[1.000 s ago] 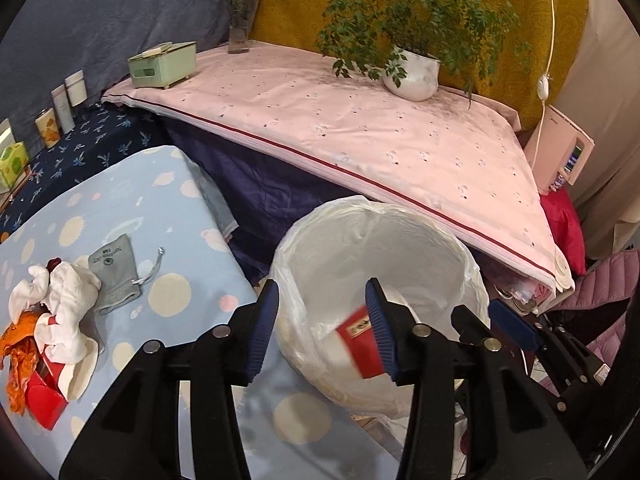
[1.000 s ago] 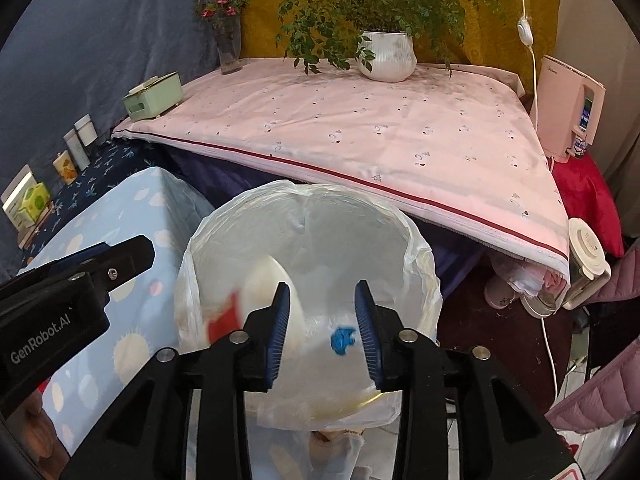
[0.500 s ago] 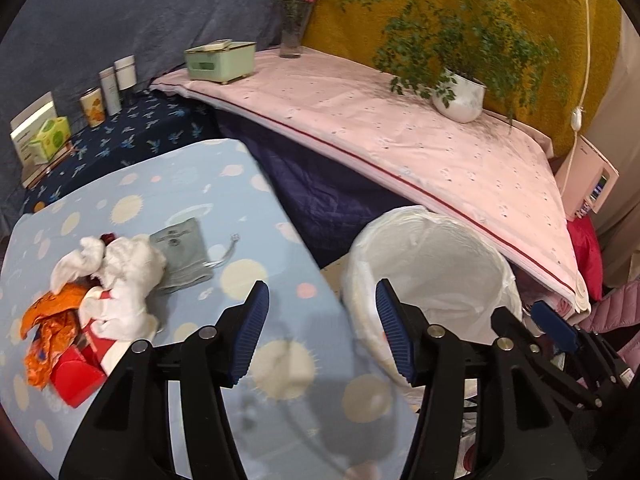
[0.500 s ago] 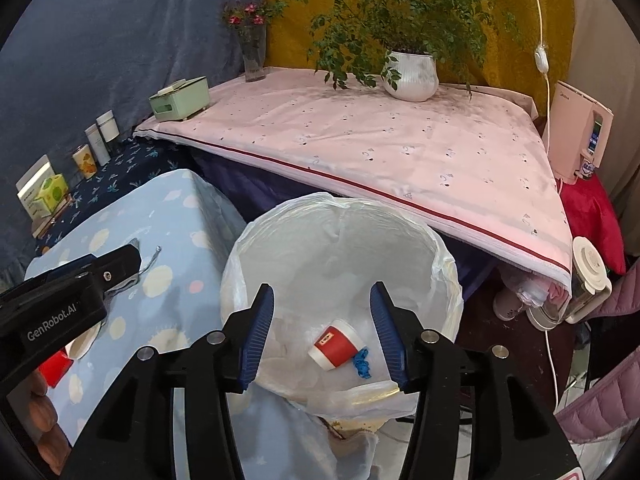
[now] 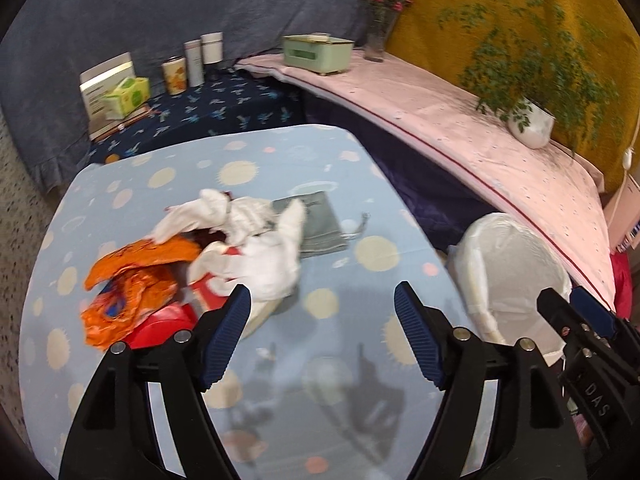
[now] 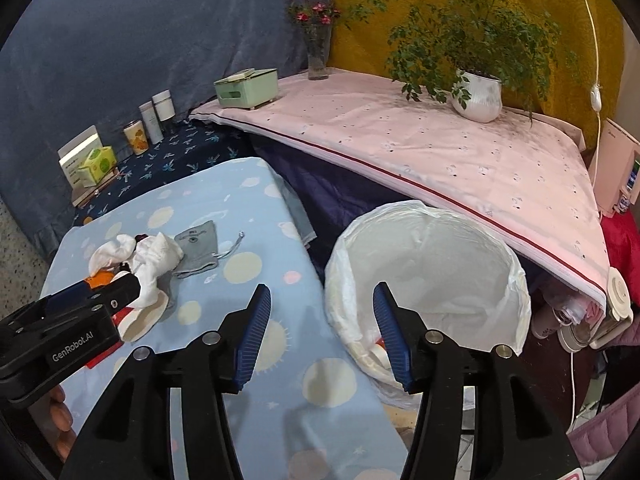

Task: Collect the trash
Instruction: 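Move the left tool to the orange snack bag and grasp it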

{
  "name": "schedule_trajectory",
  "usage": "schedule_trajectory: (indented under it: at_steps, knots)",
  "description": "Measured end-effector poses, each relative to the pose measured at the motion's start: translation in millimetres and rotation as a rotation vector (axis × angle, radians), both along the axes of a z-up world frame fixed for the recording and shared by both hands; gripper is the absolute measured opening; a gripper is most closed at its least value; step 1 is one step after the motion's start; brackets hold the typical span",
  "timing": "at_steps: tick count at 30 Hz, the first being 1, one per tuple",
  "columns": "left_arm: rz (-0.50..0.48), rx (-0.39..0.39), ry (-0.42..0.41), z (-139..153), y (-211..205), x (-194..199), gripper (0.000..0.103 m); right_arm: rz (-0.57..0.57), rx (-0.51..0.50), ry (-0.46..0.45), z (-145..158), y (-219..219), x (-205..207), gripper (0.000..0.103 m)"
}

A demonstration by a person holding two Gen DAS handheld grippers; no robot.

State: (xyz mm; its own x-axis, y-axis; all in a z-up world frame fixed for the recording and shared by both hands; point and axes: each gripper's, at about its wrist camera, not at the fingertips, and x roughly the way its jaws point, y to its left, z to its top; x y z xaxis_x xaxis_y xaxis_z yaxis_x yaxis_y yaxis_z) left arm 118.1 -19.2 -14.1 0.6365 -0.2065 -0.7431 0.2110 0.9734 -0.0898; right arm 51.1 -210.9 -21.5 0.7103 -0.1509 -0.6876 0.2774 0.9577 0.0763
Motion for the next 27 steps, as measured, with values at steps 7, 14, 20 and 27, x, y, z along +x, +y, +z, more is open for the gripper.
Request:
schedule_trajectory:
  at_steps: [7,14,20,27]
  knots:
    - [0.115,-0.004,0.019,-7.2,59.0,2.7,0.075,0.074,0.003,0.002,0.8,38.8,11.0,0.055]
    - [0.26,-0.026,0.06,-20.7,129.1,8.0,0.079,0.138,0.013,0.013,-4.2,73.7,25.7,0.056]
    - [0.374,-0.066,0.114,-37.5,184.0,13.2,0.079,0.181,0.02,0.027,-13.4,99.3,42.8,0.056]
    - [0.443,-0.127,0.173,-59.5,221.4,21.2,0.079,0.208,0.024,0.053,-28.4,124.4,67.6,0.056]
